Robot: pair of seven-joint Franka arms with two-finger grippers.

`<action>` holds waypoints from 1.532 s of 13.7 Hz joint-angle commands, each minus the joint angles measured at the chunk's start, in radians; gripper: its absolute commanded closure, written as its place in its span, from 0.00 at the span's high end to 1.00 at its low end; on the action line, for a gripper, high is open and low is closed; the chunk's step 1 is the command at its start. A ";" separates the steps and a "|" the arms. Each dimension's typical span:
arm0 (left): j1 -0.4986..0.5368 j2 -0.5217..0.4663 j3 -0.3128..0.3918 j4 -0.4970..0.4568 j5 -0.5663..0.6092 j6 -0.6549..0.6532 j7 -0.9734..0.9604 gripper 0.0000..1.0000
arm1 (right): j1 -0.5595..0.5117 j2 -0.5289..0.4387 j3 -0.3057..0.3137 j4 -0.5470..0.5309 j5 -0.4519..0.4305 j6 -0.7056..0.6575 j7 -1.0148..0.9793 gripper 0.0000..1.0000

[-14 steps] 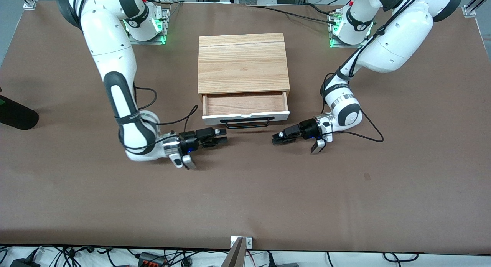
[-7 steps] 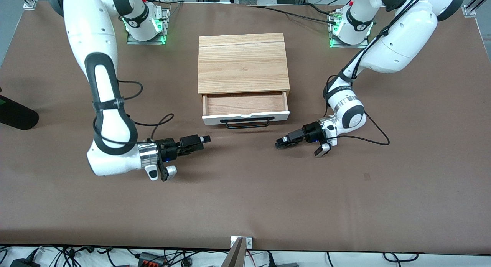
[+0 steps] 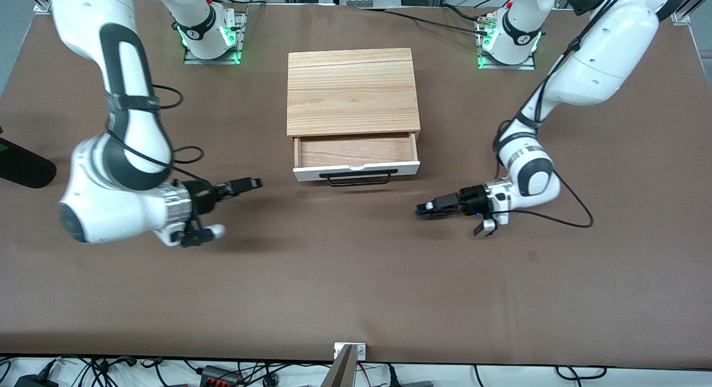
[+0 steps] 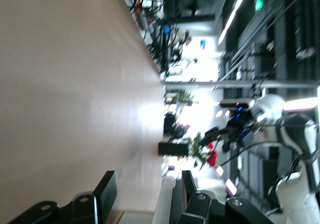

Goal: Pull top drawer with both arms simultaneously

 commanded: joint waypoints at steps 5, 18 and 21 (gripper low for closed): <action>0.002 -0.127 0.052 0.060 0.343 0.011 -0.305 0.82 | 0.003 -0.035 -0.166 0.108 -0.063 -0.096 0.117 1.00; -0.001 -0.254 0.054 0.194 1.097 -0.035 -0.687 1.00 | -0.351 -0.262 0.367 0.054 -0.790 0.021 0.225 1.00; -0.002 -0.259 0.060 0.256 1.214 -0.129 -0.730 1.00 | -0.340 -0.311 0.270 0.044 -0.782 0.033 0.223 1.00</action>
